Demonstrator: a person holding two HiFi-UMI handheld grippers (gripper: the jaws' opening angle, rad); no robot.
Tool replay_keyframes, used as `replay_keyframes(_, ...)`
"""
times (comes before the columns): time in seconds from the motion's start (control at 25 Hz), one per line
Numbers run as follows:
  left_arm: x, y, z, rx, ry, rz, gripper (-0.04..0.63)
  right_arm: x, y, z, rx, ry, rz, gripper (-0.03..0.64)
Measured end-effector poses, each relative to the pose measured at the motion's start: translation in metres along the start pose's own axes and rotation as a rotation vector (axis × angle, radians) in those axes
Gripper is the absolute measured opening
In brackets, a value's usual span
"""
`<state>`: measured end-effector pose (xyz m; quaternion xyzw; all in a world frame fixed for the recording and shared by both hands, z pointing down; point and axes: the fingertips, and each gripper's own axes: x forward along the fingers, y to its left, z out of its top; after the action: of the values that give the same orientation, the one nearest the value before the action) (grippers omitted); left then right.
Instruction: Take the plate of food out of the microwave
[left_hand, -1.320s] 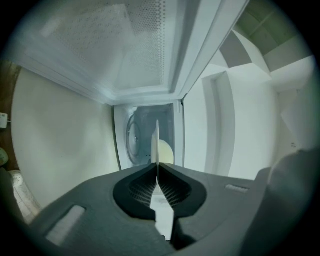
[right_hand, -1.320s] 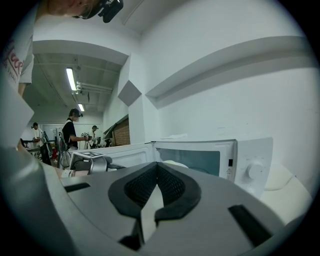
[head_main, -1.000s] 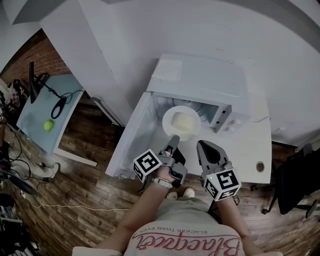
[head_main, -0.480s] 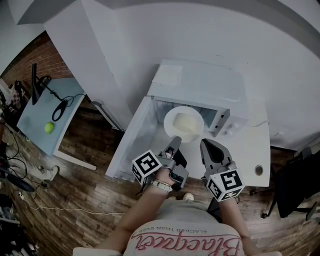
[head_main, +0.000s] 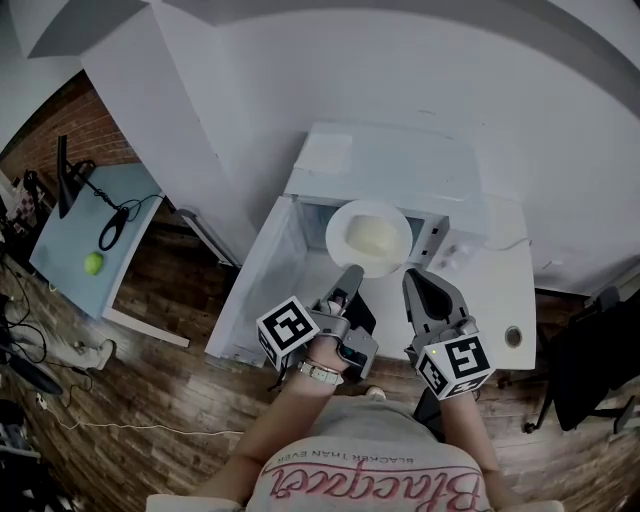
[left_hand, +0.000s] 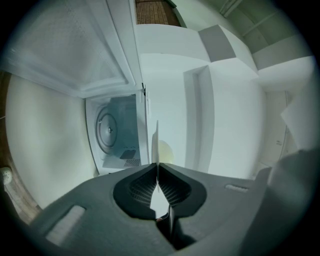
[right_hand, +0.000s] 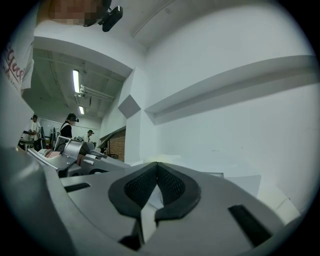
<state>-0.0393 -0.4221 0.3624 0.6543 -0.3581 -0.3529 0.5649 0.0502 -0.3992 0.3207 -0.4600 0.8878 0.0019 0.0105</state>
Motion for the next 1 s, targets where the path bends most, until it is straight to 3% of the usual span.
replay_keyframes(0.36,0.011,-0.012,-0.008,0.012,0.018,-0.036,0.014,-0.009,-0.019,0.016,0.004,-0.051,-0.076,0.011)
replay_keyframes(1.0,0.041,-0.025,-0.026,0.056,0.034,-0.083,0.014,-0.017,-0.044,0.019,-0.033,-0.043,-0.175,0.009)
